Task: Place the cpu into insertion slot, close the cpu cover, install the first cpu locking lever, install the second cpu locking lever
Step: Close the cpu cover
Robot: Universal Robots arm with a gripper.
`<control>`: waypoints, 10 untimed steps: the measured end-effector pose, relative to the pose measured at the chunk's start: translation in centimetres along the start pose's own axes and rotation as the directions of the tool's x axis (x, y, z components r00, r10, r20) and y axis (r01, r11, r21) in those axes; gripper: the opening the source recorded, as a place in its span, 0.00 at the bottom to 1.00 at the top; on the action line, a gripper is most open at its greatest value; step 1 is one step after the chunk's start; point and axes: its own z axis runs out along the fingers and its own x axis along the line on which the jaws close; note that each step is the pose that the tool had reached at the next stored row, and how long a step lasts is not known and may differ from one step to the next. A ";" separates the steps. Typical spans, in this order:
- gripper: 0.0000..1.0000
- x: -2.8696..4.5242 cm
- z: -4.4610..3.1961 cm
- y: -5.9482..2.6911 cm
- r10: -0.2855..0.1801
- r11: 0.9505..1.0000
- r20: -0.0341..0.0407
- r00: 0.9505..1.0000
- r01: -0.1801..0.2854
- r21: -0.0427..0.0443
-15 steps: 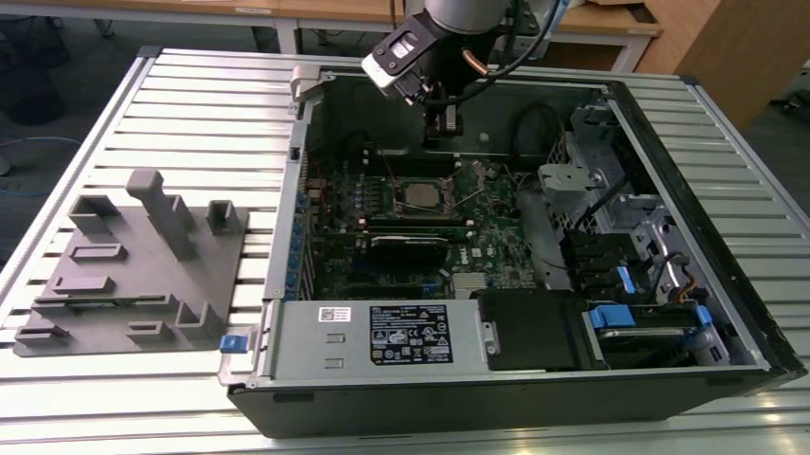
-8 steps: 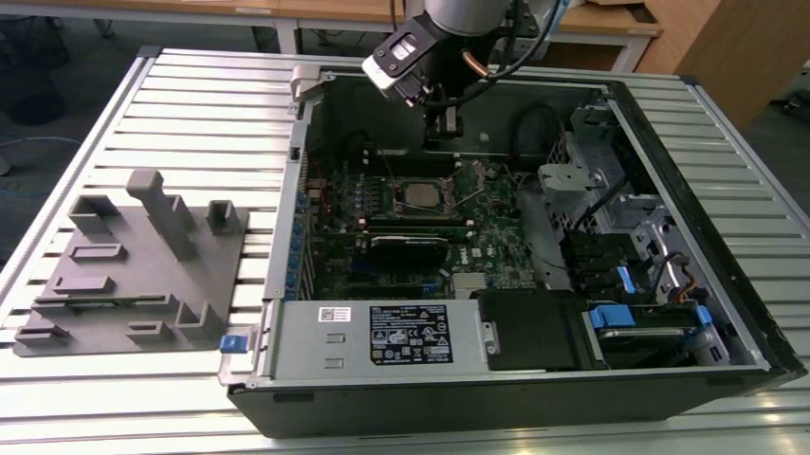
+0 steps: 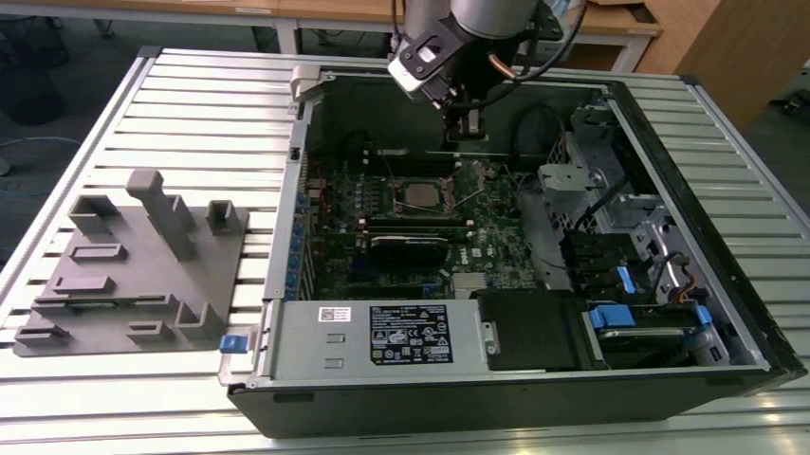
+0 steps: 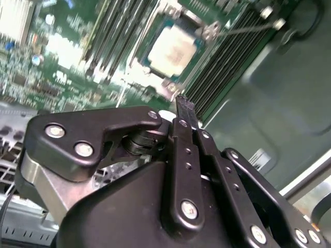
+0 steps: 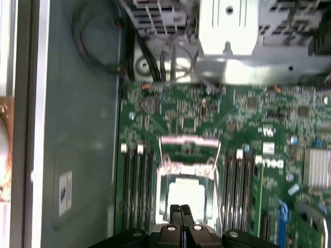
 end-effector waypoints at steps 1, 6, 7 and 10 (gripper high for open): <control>0.11 -0.02 0.00 0.41 0.000 1.000 0.000 1.000 0.000 0.000; 0.11 -0.07 0.03 2.09 0.000 1.000 0.000 1.000 0.000 0.001; 0.11 -0.07 0.03 2.21 0.000 1.000 0.000 1.000 0.000 0.002; 0.11 -0.10 0.06 2.82 0.000 1.000 0.000 1.000 0.000 0.001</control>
